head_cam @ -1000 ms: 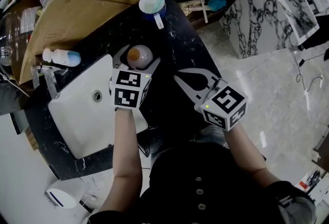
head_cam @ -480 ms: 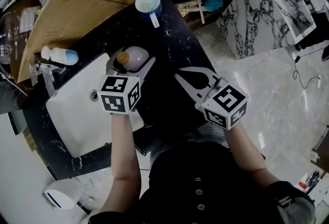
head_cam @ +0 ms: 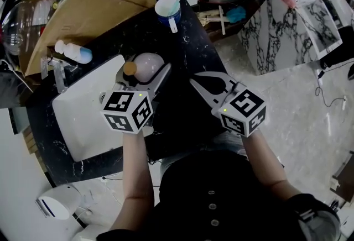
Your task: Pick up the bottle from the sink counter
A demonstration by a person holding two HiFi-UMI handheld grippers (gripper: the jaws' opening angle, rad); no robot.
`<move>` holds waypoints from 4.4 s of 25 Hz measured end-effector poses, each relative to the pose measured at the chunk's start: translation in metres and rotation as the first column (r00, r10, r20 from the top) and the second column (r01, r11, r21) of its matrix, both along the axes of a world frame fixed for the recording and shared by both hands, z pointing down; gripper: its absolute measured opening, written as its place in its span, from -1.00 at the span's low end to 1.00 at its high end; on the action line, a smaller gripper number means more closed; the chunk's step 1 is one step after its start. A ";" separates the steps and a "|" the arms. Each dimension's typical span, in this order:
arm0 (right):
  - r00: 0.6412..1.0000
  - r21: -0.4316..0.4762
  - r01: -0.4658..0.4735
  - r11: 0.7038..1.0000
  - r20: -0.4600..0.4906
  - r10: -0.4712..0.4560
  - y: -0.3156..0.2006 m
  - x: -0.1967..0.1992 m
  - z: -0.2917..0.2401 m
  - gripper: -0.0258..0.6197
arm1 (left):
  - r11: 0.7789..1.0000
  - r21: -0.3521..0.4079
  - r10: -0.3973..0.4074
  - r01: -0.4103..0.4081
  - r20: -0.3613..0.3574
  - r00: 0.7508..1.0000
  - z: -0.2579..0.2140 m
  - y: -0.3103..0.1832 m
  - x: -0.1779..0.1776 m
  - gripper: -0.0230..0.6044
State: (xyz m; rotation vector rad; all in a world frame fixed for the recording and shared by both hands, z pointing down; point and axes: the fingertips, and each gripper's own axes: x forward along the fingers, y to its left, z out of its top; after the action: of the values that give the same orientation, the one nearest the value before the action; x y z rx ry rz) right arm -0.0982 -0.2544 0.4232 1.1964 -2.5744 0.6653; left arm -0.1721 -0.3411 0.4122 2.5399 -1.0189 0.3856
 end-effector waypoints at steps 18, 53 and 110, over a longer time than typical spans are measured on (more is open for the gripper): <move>0.998 0.164 0.060 0.985 0.011 -0.063 -0.021 -0.006 -0.059 -0.91 | 0.984 0.161 -0.059 0.074 -0.097 0.994 -0.076 0.027 -0.013 0.32; 0.986 0.403 0.154 0.902 -0.003 -0.168 -0.007 -0.025 -0.149 -0.91 | 0.935 0.297 -0.151 0.194 -0.162 0.975 -0.147 0.074 -0.039 0.32; 0.973 0.275 0.215 0.937 0.025 -0.230 0.001 -0.047 -0.104 -0.92 | 0.954 0.255 -0.134 0.160 -0.115 0.984 -0.111 0.090 -0.049 0.32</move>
State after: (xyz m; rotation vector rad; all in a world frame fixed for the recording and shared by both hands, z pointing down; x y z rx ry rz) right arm -0.1448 -0.2535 0.3187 0.9429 -2.8622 0.3105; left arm -0.2209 -0.2512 0.3014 2.6583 -1.2876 0.0874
